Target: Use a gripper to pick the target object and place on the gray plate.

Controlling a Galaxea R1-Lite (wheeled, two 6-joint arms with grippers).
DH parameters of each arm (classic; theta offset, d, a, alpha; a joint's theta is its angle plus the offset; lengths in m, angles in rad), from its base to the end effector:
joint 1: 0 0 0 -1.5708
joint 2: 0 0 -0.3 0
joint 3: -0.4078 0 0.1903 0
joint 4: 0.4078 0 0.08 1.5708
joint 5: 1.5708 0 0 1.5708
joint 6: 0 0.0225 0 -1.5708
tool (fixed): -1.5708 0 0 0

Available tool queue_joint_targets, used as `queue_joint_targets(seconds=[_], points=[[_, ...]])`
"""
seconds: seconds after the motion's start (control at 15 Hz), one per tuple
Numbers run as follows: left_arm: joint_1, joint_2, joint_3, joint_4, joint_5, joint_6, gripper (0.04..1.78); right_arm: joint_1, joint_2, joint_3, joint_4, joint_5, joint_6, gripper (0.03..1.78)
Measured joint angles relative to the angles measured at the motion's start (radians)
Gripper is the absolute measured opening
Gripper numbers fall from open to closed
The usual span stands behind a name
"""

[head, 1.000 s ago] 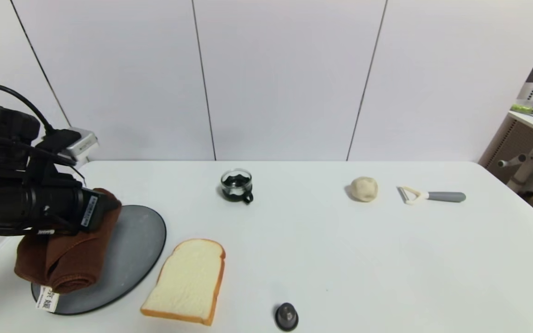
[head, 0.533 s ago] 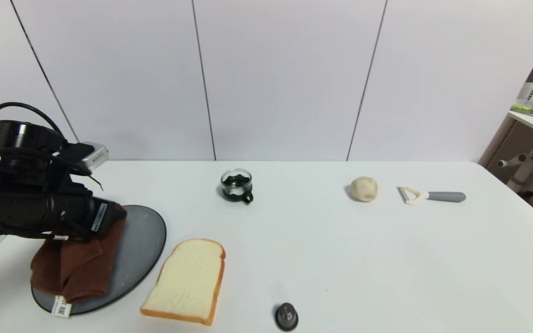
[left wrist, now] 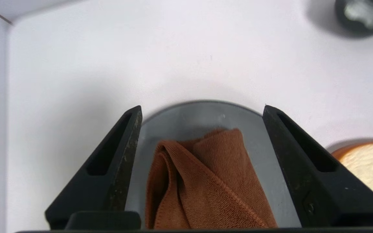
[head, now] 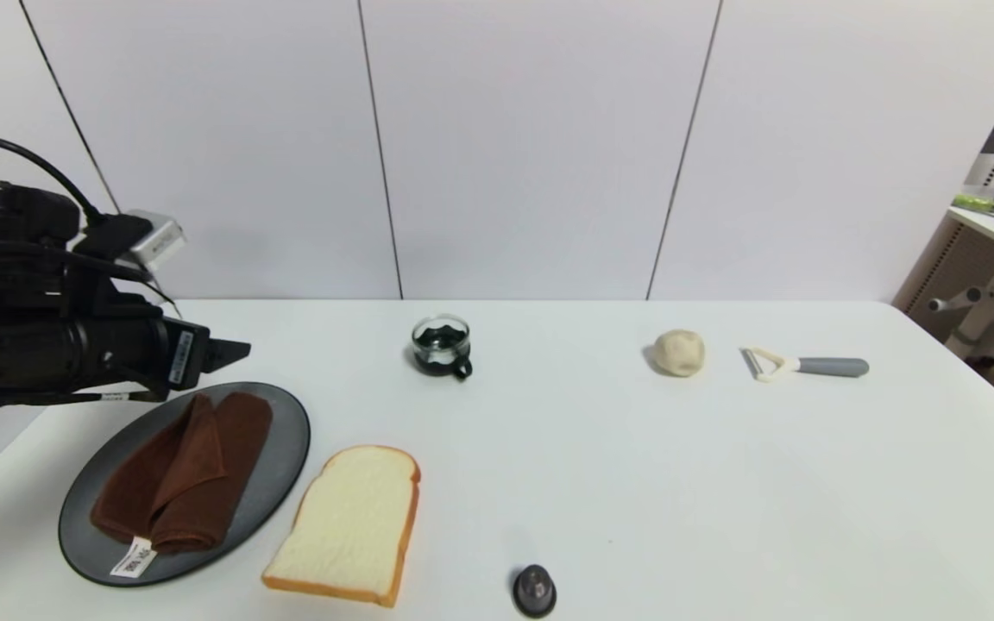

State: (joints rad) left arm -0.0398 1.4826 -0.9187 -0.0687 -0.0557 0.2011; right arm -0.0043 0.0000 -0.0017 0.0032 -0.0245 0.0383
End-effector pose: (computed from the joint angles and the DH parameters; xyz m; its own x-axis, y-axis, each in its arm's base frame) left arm 0.2515 -0.0113 0.2206 0.8756 -0.0906 -0.4745 0.1817 0.9719 0.1498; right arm -0.0229 -0.0005 0.0756 0.9996 -0.0288 -0.0015 0.0288 0.9989 0.0383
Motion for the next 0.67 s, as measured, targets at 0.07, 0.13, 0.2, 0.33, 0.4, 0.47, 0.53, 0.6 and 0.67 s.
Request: queue_joint_targets(seconds=[0.07, 0.13, 0.2, 0.33, 0.4, 0.47, 0.53, 0.6, 0.67], points=[[0.000, -0.035, -0.021, 0.000, 0.000, -0.001, 1.41, 0.000, 0.000, 0.000, 0.000, 0.000, 0.000, 1.70], [0.000, -0.072, -0.057, 0.001, 0.000, -0.003, 1.44, 0.000, 0.000, 0.000, 0.000, 0.001, 0.000, 1.70], [0.000, -0.111, -0.103, 0.007, 0.000, -0.005, 1.47, 0.000, 0.000, 0.000, 0.000, 0.000, 0.000, 1.70], [0.001, -0.199, -0.179, 0.053, 0.000, -0.006, 1.52, 0.000, 0.000, 0.000, 0.000, 0.000, 0.000, 1.70], [0.001, -0.243, -0.195, 0.081, 0.000, -0.007, 1.54, 0.000, 0.000, 0.000, 0.000, 0.000, 0.000, 1.70], [0.001, -0.291, -0.195, 0.099, 0.000, -0.007, 1.56, 0.000, 0.000, 0.000, 0.000, 0.001, 0.000, 1.70], [0.001, -0.347, -0.171, 0.111, 0.001, -0.006, 1.58, 0.000, 0.000, 0.000, 0.000, 0.000, 0.000, 1.70], [0.001, -0.404, -0.131, 0.116, 0.001, -0.006, 1.60, 0.000, 0.000, 0.000, 0.000, 0.001, 0.000, 1.70], [0.001, -0.472, -0.072, 0.118, 0.002, -0.006, 1.61, 0.000, 0.000, 0.000, 0.000, 0.000, 0.000, 1.70]])
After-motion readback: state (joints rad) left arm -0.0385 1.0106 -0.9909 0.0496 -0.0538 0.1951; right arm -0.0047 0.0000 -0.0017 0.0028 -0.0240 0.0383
